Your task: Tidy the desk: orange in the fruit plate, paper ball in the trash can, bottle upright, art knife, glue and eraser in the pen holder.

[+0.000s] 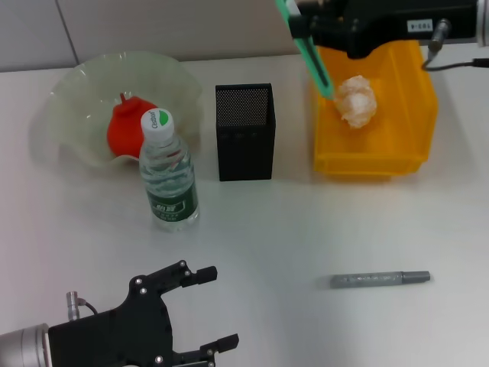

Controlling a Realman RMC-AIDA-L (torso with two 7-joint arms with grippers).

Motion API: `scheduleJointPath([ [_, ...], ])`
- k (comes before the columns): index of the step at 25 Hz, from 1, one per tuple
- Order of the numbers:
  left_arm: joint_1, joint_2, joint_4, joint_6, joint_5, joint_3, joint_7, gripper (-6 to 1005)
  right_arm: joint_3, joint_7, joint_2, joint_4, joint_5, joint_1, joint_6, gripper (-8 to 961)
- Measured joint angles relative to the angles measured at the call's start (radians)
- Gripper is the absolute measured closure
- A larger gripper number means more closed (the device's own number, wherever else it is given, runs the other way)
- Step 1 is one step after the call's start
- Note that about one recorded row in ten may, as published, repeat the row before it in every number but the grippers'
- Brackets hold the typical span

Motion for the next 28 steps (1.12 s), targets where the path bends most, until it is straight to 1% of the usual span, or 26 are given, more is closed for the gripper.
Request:
scheduleJointPath([
  [3, 0.0, 0.0, 0.0, 0.0, 0.0, 0.0, 0.0, 194, 0.015, -0.18, 0.0, 0.147, 0.128, 0.004, 0.041, 783],
  [9, 0.005, -0.001, 0.0, 0.0, 0.001, 0.0, 0.007, 194, 0.045, -0.56, -0.001, 0.486, 0.387, 0.035, 0.052, 782],
  [12, 0.007, -0.001, 0.0, 0.001, 0.005, 0.001, 0.012, 194, 0.048, -0.72, -0.001, 0.624, 0.46, 0.063, 0.053, 781],
  [16, 0.009, -0.002, 0.0, 0.01, 0.012, 0.006, 0.012, 195, 0.049, -0.913, 0.0, 0.799, 0.507, 0.115, 0.069, 780],
  [20, 0.009, -0.002, 0.0, 0.01, 0.014, 0.009, 0.012, 195, 0.051, -1.017, 0.003, 0.909, 0.52, 0.157, 0.125, 780],
  [21, 0.01, -0.002, 0.0, 0.011, 0.018, 0.01, 0.012, 195, 0.051, -1.05, 0.003, 0.956, 0.535, 0.177, 0.161, 779],
  [28, 0.012, -0.002, 0.0, 0.013, 0.024, 0.017, 0.012, 195, 0.05, -1.127, 0.004, 1.047, 0.574, 0.216, 0.2, 778],
])
